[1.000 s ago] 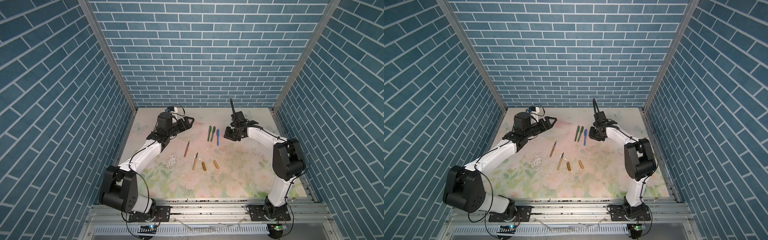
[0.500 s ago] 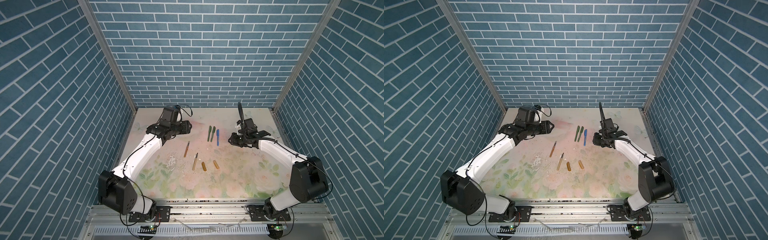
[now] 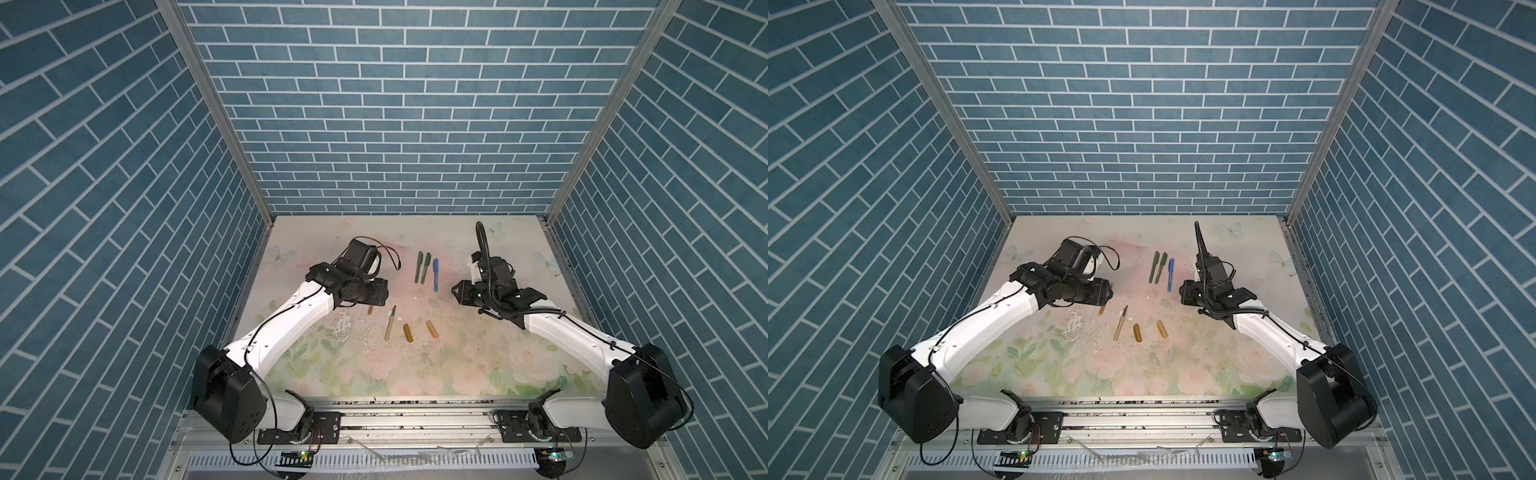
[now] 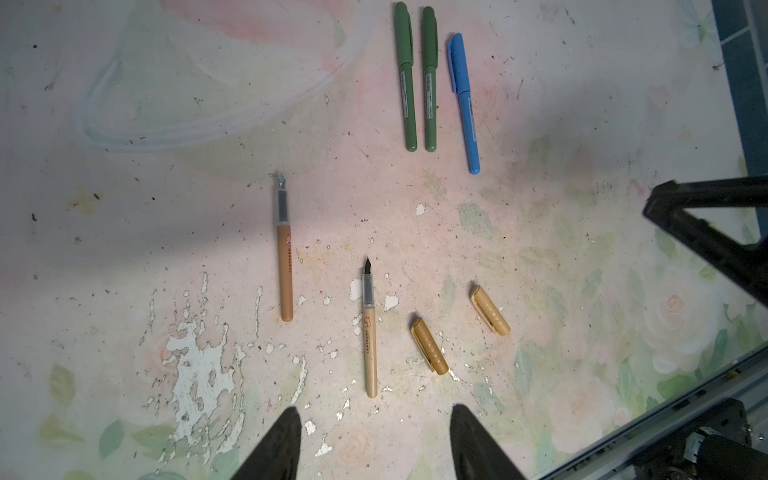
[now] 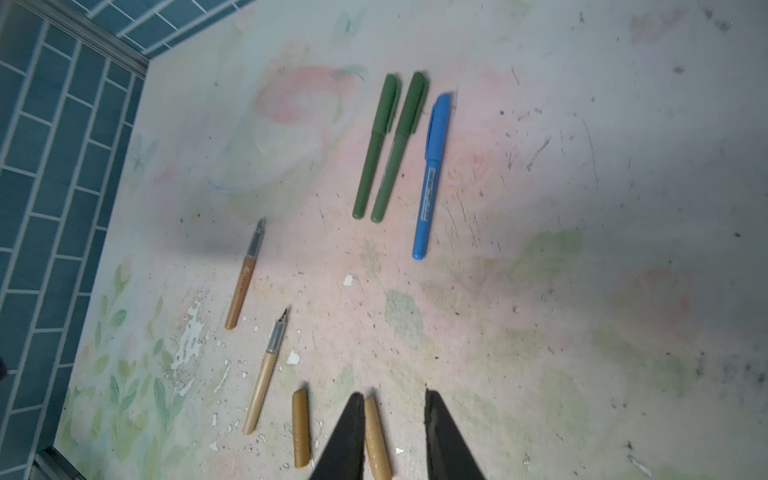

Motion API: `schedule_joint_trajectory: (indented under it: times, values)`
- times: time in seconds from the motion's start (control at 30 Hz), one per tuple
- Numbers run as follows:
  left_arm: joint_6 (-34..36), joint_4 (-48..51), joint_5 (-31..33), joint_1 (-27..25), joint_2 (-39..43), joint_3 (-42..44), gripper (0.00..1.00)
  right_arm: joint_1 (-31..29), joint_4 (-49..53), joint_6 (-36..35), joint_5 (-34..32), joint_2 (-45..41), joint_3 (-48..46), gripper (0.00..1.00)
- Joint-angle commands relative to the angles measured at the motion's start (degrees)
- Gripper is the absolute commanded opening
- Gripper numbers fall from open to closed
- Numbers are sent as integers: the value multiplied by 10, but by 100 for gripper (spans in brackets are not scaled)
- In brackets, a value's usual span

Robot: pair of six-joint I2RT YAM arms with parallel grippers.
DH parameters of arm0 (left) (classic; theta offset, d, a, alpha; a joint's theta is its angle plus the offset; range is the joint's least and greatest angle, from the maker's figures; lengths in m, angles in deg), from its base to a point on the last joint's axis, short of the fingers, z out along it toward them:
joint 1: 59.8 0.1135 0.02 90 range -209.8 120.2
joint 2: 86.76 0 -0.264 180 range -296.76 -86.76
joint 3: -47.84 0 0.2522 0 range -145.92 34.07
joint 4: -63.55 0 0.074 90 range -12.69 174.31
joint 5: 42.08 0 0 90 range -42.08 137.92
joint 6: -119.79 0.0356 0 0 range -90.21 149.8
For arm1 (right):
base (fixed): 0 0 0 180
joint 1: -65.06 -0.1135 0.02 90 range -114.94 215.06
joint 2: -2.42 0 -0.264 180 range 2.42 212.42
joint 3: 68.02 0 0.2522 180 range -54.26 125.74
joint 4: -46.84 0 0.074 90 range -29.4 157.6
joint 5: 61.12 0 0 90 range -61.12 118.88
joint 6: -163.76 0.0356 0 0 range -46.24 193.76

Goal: Insert the pens into the pen caps
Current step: 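Move the left gripper over the tan fountain pen while the right nears the caps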

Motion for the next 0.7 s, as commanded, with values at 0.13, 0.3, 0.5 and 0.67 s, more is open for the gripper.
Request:
schedule_joint_trajectory:
  times: [0.13, 0.3, 0.5, 0.67]
  values:
    - [-13, 58, 52, -52, -10, 9, 60, 0, -42, -28, -42, -34, -36, 27]
    - [-30, 63, 50, -84, -24, 33, 58, 0, -67, -33, -40, -36, -57, 26]
    - [-30, 59, 40, -109, -78, 31, 49, 0, -127, -23, -44, -24, -97, 24]
    - [-22, 54, 34, -122, -139, 14, 40, 0, -127, -20, -53, -22, -100, 22]
